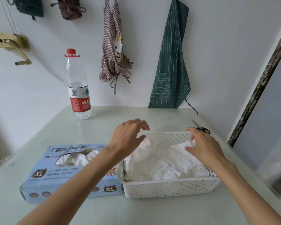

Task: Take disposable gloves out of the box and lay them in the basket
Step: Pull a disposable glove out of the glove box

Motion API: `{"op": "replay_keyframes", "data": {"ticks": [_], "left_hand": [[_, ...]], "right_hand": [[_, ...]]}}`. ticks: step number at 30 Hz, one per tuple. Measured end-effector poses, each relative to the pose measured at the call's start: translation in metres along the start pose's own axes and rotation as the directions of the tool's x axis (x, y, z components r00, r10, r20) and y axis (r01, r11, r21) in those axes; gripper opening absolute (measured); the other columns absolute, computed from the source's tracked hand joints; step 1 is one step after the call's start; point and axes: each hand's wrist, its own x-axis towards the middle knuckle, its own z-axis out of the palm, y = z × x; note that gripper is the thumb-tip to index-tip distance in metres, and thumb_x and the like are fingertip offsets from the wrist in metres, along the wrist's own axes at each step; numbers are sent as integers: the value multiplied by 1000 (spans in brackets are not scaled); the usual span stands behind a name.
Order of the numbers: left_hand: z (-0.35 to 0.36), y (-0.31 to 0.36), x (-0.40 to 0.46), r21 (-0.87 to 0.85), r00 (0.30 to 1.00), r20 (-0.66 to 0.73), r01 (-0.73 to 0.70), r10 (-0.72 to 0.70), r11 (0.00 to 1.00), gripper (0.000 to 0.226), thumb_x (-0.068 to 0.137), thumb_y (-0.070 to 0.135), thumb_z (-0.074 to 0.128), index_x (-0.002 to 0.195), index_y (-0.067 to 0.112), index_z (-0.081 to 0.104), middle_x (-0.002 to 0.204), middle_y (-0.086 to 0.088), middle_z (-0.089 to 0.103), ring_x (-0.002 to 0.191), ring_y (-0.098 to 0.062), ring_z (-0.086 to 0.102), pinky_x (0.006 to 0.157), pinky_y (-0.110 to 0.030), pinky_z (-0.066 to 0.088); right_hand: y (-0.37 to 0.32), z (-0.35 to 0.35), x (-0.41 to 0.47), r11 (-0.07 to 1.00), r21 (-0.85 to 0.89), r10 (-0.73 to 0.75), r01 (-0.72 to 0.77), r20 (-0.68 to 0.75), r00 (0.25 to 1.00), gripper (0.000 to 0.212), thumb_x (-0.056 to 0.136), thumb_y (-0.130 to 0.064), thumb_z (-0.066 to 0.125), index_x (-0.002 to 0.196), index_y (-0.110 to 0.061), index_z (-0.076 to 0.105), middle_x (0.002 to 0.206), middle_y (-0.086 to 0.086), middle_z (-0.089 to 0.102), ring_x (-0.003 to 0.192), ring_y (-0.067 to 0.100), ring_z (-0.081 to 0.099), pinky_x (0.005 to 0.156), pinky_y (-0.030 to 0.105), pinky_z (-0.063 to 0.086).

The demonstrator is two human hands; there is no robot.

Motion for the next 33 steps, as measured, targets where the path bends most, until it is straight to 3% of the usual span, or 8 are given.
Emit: {"op": "replay_keyframes", "data": {"ticks": [3,5,7,10,15,22,28,33], "left_hand": [[-3,3,-10,-141,901,407,-100,150,985,45,95,42,50,138,33,42,147,13,39,133,-7,36,110,-28,30],[-3,3,-14,-86,737,666,-81,118,993,66,94,54,42,151,32,17,158,12,12,145,-8,12,117,-31,12],[-3,0,-14,22,660,749,-108,55,994,74,93,60,35,152,30,2,160,12,-1,147,-11,2,117,-32,3],[-9,-4,-7,170,640,768,-182,-15,969,78,92,64,30,152,28,-4,159,11,-6,147,-14,-4,117,-35,-6],[-4,3,-5,305,582,808,-277,-93,911,95,84,72,39,153,20,-1,160,7,-3,147,-13,-1,118,-38,-5],[-16,3,-11,253,705,709,-234,-15,939,89,85,71,37,153,22,5,160,4,4,147,-14,3,118,-40,-3],[-20,6,-15,378,580,802,-307,-143,874,67,97,58,18,152,26,-2,160,2,-2,147,-15,-5,116,-40,-11],[-24,9,-11,386,605,785,-308,-134,869,74,92,62,35,152,28,9,160,2,10,147,-18,3,118,-43,-4]], "right_hand": [[1,0,-3,974,98,-209,206,16,978,52,85,-19,70,130,-30,49,117,-13,49,116,9,47,85,20,38],[0,4,-2,944,200,-304,261,232,924,51,87,-27,68,133,-33,47,132,-13,43,129,7,37,101,23,33],[1,7,2,962,138,-274,237,521,808,67,91,-40,61,147,-29,28,153,-9,21,143,11,16,115,30,21],[8,4,11,973,43,-198,228,670,716,81,93,-47,54,153,-28,3,159,-9,-6,147,14,-4,119,36,10],[13,11,12,975,52,-193,218,691,697,75,95,-45,51,153,-30,6,157,-10,-12,147,14,-4,119,36,11],[14,-5,3,963,94,-268,252,423,866,58,94,-28,57,146,-30,31,148,-9,22,138,9,22,108,26,28],[13,3,-6,911,-244,-148,334,562,814,65,87,11,35,144,-21,35,141,1,35,126,20,38,86,29,41],[13,-14,-6,946,-150,-191,287,457,869,55,92,-5,48,143,-24,38,145,-5,33,132,14,35,98,29,39]]}}
